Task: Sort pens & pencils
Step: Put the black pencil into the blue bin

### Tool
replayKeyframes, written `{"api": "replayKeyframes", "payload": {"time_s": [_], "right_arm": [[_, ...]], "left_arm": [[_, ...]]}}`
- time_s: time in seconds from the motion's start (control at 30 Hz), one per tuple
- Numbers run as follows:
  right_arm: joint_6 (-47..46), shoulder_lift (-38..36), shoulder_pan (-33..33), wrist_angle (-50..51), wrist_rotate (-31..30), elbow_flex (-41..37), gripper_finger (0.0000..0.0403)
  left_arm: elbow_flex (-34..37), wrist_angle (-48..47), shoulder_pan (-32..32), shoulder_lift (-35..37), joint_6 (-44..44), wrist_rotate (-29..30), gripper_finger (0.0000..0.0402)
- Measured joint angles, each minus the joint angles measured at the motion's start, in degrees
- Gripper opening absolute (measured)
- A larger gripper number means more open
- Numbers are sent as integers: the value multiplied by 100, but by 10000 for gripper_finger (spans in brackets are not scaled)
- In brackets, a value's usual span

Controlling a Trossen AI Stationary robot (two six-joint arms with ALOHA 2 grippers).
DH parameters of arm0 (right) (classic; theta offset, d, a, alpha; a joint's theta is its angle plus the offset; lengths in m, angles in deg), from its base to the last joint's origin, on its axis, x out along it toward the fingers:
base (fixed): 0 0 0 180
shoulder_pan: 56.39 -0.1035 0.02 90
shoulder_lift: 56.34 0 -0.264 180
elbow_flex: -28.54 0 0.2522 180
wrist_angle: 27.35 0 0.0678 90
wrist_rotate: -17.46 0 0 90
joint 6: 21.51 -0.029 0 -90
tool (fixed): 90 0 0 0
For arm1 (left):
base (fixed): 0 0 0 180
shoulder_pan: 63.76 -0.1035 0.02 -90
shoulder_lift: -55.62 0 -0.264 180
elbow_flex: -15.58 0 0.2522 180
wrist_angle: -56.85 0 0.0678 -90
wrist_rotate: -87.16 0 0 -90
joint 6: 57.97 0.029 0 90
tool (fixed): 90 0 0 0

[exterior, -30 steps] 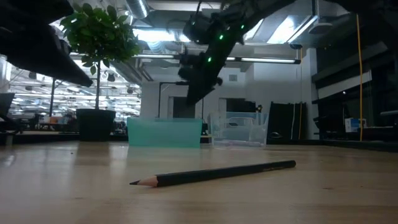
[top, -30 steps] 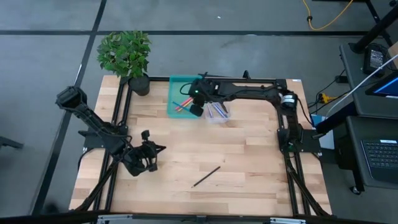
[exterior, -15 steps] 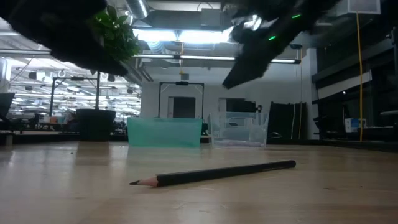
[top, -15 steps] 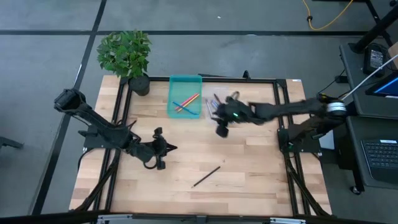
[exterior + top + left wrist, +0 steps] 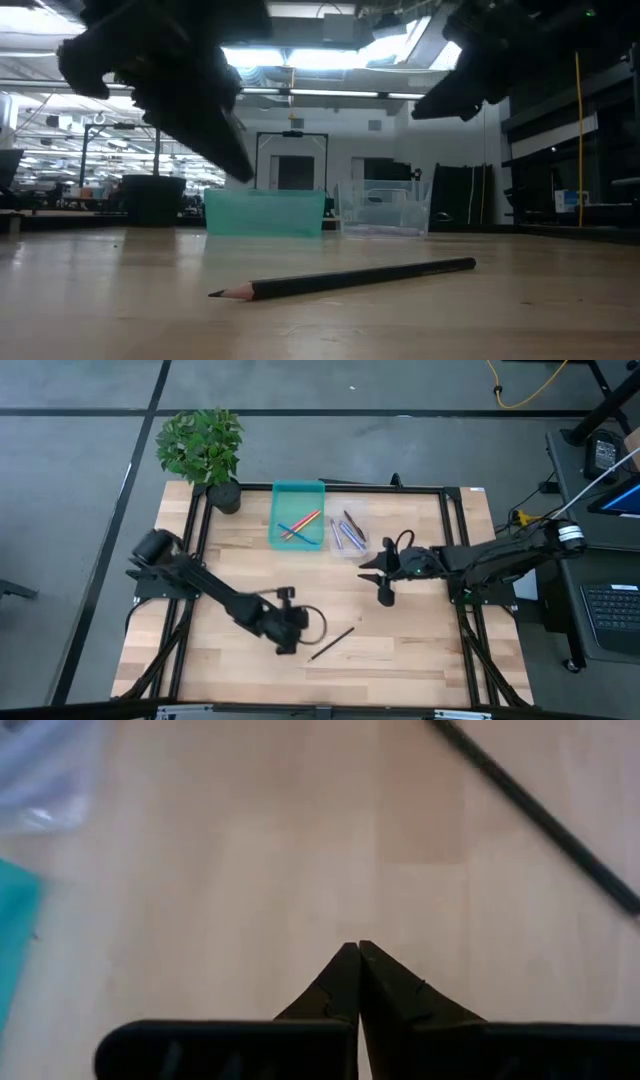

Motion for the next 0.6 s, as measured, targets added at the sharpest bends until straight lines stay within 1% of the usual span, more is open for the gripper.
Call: {"api": "replayKeyframes", "payload": {"time_s": [0.03, 0.1, 0.2, 0.3, 0.4, 0.5, 0.6], "right_arm": [[25, -4, -31, 8, -14, -39, 119], [100, -4, -74, 31, -146, -88, 119], [236, -9, -108, 24, -432, -156, 119], [345, -9, -106, 31, -444, -227, 119], [367, -9, -106, 15, -442, -333, 119], [368, -9, -106, 22, -437, -455, 119], [372, -9, -106, 41, -398, -543, 119]], "left_arm": [[-269, -247, 20, -204, -98, -100, 0], [-729, -451, 73, -534, -192, -264, 0], [-1324, -449, 196, -895, -334, -373, 0], [-1875, -505, 323, -1174, -639, -343, 0], [-2340, -781, 445, -1454, -1027, -233, 0], [-2666, -1178, 540, -1776, -1614, -203, 0], [-2984, -1365, 606, -2038, -1990, -198, 0]]}}
